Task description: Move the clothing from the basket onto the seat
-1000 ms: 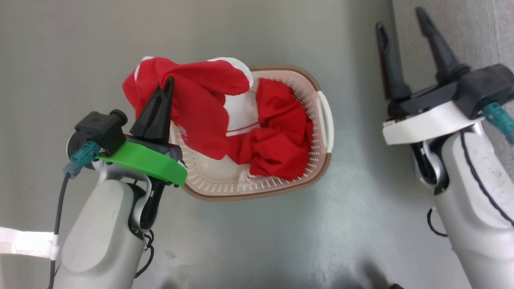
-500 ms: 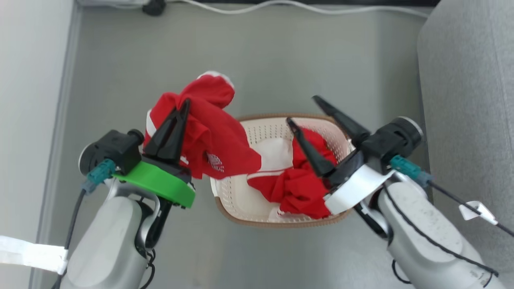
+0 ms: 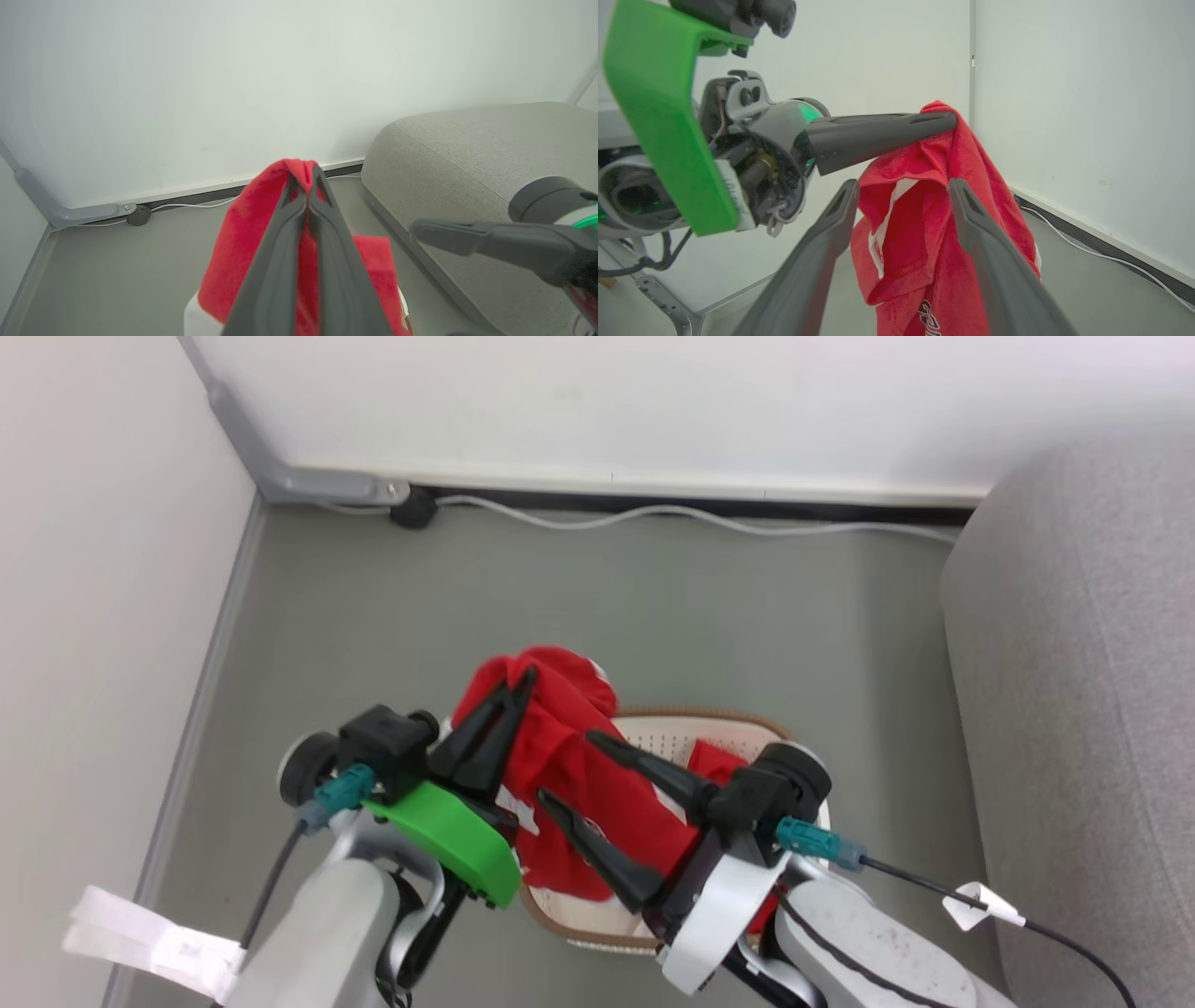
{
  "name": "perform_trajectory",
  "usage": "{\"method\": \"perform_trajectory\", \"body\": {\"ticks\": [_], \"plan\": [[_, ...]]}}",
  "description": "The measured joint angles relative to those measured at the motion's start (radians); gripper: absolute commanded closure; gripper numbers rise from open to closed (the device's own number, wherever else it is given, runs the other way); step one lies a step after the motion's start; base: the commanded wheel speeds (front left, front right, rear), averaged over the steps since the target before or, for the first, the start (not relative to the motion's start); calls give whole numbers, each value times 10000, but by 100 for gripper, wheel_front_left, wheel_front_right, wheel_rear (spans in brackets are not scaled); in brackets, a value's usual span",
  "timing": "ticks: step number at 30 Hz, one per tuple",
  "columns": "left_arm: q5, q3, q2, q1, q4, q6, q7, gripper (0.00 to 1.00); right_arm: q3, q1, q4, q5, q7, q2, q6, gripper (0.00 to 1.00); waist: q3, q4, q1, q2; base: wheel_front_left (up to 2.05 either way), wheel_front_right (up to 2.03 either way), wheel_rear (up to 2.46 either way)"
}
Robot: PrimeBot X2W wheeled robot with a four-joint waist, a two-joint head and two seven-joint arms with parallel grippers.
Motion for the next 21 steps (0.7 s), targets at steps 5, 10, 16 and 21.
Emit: {"method": "perform_trajectory", "body": {"ticks": [5, 10, 16, 21], "plan": [[-102, -297, -19, 296, -219, 0, 299, 100, 130, 207, 151, 230, 0, -8, 0, 0, -582, -16, 0, 0, 0, 0, 0], [-182, -385, 6, 605, -604, 0, 617, 100, 69, 305, 167, 230, 0, -104, 0, 0, -1190, -69, 0, 0, 0, 0, 0], [-207, -360, 113, 935, -1051, 6, 874, 100, -19, 344, 161, 230, 0, -236, 0, 0, -1575, -240, 0, 0, 0, 0, 0], [-295, -623, 127, 1050, -1555, 4, 1143, 100, -174, 356, 167, 236, 0, -316, 0, 0, -1696, -444, 0, 0, 0, 0, 0]]}}
